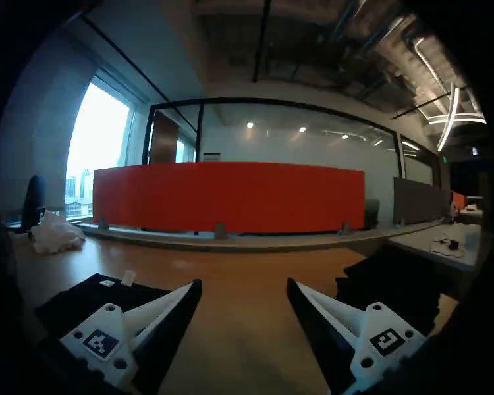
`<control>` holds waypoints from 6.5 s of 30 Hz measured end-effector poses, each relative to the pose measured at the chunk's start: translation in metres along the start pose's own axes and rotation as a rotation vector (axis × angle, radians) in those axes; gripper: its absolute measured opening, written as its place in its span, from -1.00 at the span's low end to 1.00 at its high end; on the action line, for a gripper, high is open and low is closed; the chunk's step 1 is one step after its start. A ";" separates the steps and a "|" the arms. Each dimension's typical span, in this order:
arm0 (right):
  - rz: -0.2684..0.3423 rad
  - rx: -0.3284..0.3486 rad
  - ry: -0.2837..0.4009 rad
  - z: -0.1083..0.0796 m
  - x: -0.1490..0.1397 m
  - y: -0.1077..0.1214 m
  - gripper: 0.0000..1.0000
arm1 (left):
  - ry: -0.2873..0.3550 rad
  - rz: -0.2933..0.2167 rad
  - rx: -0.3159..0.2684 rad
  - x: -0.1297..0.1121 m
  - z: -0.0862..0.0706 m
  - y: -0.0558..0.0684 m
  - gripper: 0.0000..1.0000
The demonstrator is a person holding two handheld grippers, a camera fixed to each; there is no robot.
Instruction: Fold towel
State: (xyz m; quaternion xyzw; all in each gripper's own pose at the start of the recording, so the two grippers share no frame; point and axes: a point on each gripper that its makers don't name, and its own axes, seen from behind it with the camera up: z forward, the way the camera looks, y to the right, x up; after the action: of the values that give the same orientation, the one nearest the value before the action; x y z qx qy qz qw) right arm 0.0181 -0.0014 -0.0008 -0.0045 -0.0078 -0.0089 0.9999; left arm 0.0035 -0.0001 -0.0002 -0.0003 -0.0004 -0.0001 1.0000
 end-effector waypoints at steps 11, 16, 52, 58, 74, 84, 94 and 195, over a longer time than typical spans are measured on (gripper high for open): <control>0.004 0.023 -0.020 -0.005 0.088 -0.014 0.99 | -0.002 0.015 -0.023 0.090 -0.003 0.005 0.93; 0.005 0.034 -0.012 -0.008 0.137 -0.020 0.99 | -0.003 0.021 -0.032 0.140 -0.005 0.008 0.93; -0.119 0.338 -0.233 -0.032 0.169 -0.082 1.00 | -0.202 0.068 -0.334 0.174 -0.027 0.067 0.93; -0.169 0.404 -0.285 -0.040 0.146 -0.096 1.00 | -0.238 0.108 -0.361 0.152 -0.033 0.074 0.93; -0.237 0.497 -0.412 -0.063 0.064 -0.115 1.00 | -0.351 0.142 -0.438 0.070 -0.055 0.102 0.93; -0.257 0.536 -0.478 -0.071 0.013 -0.123 1.00 | -0.444 0.196 -0.496 0.014 -0.062 0.119 0.93; -0.283 0.554 -0.594 -0.080 -0.049 -0.123 1.00 | -0.555 0.231 -0.536 -0.046 -0.069 0.129 0.93; -0.269 0.675 -0.743 -0.128 -0.059 -0.129 -0.71 | -0.829 0.243 -0.567 -0.066 -0.110 0.145 -0.79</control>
State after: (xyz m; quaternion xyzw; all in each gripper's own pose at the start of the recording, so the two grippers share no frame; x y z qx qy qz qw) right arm -0.0409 -0.1301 -0.1289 0.3165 -0.3651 -0.1319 0.8655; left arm -0.0622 0.1445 -0.1105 -0.2711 -0.3968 0.1160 0.8692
